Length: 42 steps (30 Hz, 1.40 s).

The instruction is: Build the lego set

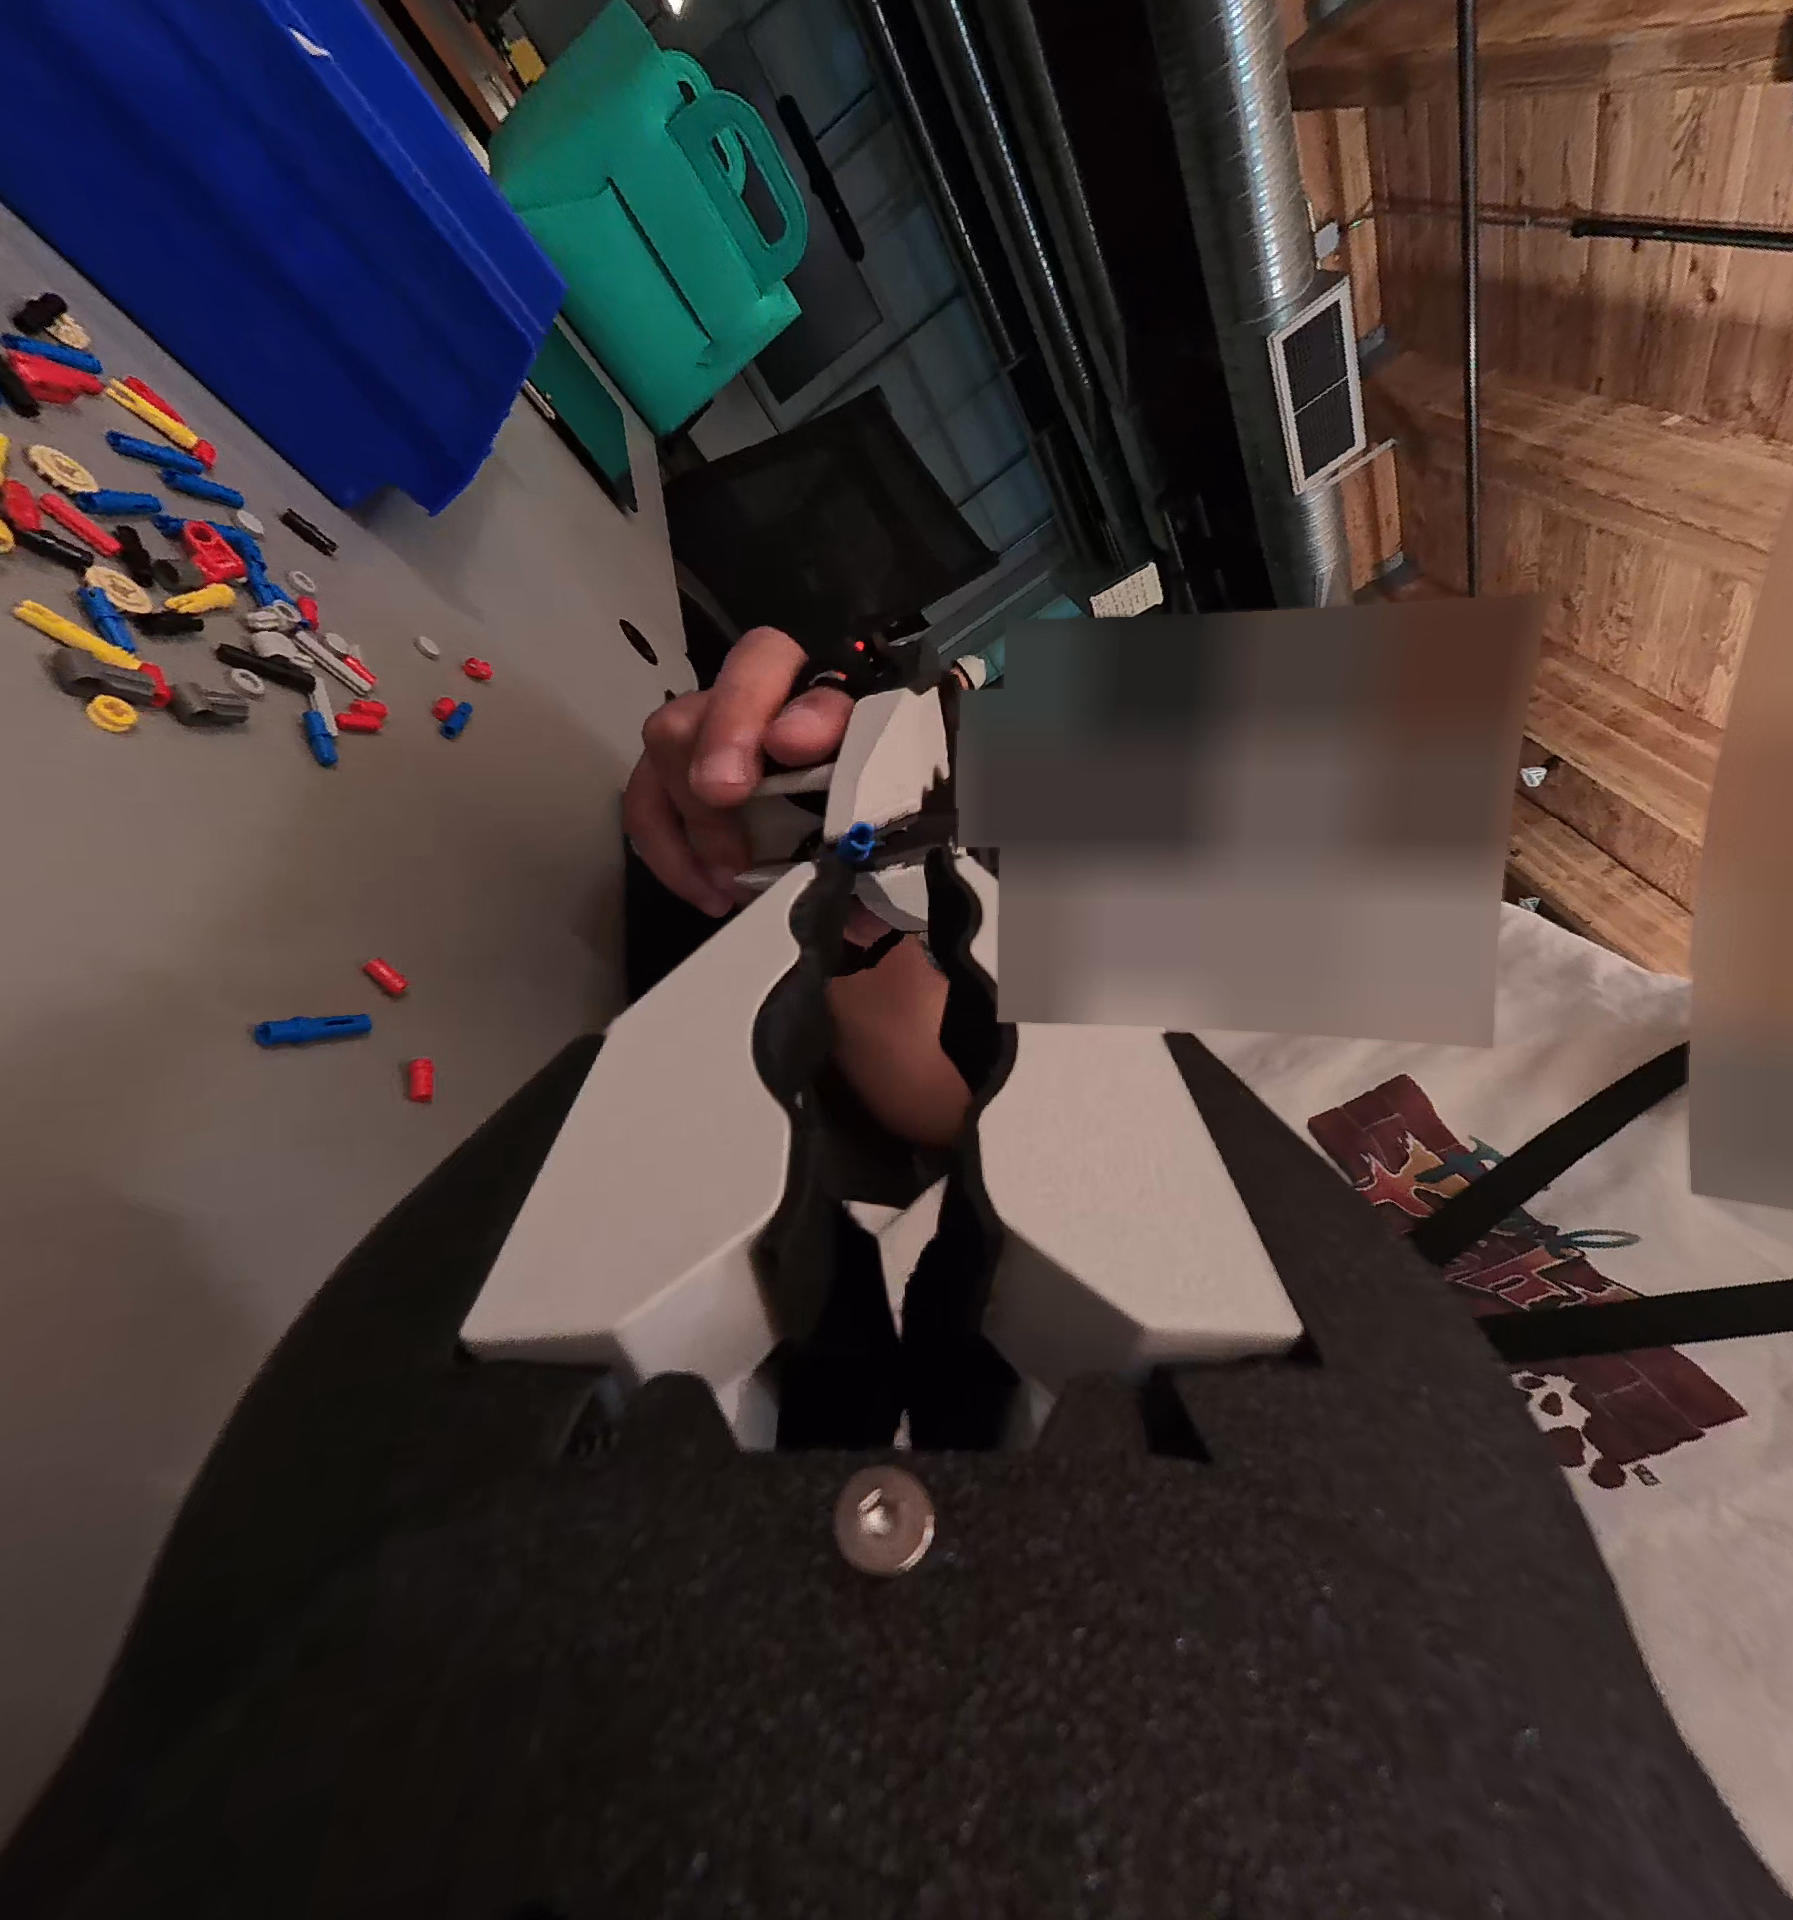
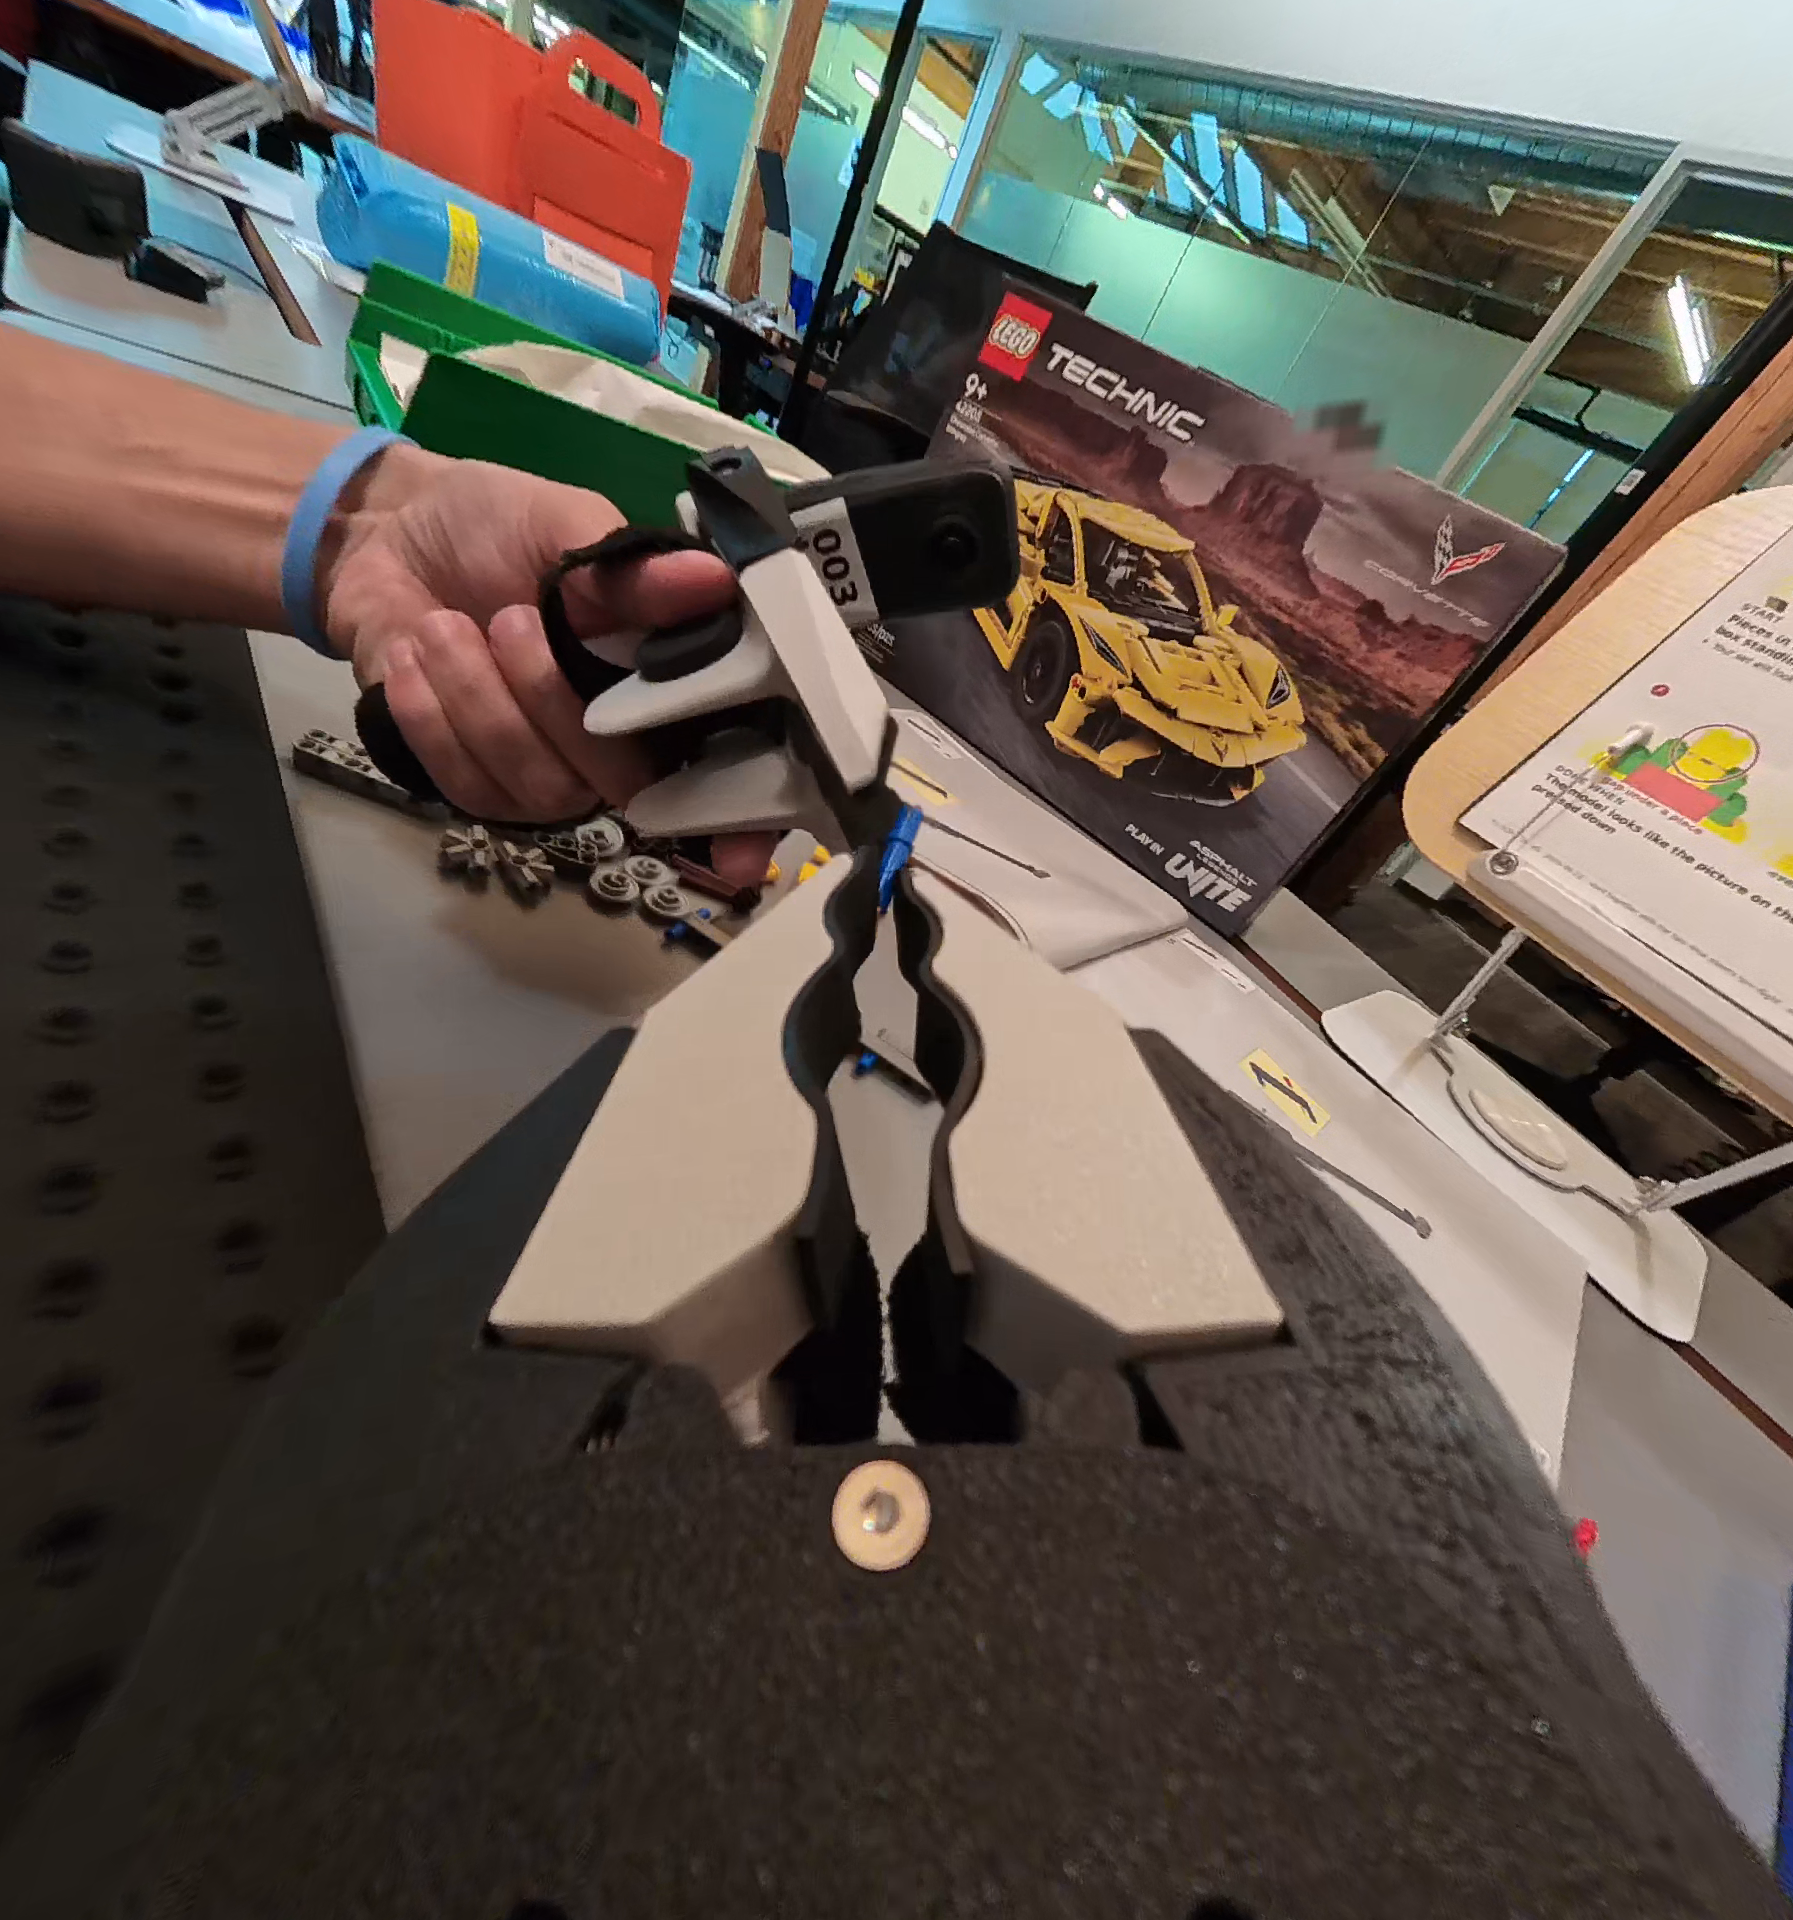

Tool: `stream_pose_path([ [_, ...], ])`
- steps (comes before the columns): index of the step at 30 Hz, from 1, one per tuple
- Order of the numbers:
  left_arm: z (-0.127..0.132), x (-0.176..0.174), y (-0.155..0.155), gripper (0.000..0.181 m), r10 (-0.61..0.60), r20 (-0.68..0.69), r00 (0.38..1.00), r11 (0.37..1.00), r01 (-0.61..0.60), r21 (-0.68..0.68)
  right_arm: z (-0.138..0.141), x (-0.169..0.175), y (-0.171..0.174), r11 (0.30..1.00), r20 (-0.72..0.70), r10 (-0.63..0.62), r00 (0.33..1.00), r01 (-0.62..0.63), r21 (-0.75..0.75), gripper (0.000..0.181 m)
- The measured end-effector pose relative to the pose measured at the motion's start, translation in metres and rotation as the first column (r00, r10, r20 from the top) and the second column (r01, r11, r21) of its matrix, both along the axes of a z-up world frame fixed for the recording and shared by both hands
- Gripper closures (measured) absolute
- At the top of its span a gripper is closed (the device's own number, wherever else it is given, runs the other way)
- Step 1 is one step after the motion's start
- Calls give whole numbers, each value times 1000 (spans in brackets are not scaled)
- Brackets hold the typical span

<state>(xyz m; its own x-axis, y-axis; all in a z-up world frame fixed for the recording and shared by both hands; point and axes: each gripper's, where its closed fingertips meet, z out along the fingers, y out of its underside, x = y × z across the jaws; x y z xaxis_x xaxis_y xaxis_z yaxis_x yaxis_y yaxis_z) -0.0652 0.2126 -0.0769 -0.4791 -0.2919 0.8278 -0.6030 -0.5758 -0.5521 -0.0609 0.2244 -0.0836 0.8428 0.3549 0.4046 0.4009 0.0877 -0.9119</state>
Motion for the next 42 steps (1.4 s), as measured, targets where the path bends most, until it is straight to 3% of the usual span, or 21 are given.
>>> stream_pose_path([
  [10,-8,5,4,178,44,-28,999,995,-42,88,-9,-5,2,999,34,6,999,-5,-36,181],
  [13,-19,10,15,178,116,-57,992,982,-106,154,-22,14,6,994,27,-60,998,63,-94,181],
  [15,-37,14,30,177,214,-69,974,934,-183,306,-31,50,11,968,19,-212,977,212,-135,181],
  [18,-57,9,41,176,298,-48,953,833,-234,502,-35,80,12,935,-124,-325,938,299,-191,181],
  [21,-84,-3,58,169,361,-43,932,659,-222,718,-43,90,16,912,-127,-371,920,335,-236,180],
  [25,-103,-22,64,166,290,-29,957,491,-123,862,-45,92,16,920,-236,-341,910,272,-283,179],
  [29,-106,-28,48,163,152,-65,986,509,-22,860,-51,93,16,917,-322,-324,890,213,-336,180],
  [32,-113,-35,22,164,-34,-73,997,463,80,883,-54,92,16,915,-322,-323,890,208,-346,179],
  [36,-124,-39,8,157,-155,-141,978,412,193,891,-55,87,16,919,-320,-302,898,185,-349,179],
  [39,-123,-34,9,157,-171,-136,976,382,193,904,-57,83,16,921,-301,-284,910,172,-348,179],
  [42,-120,-18,25,158,-74,-104,992,372,124,920,-67,80,17,905,-241,-296,924,191,-379,175],
])
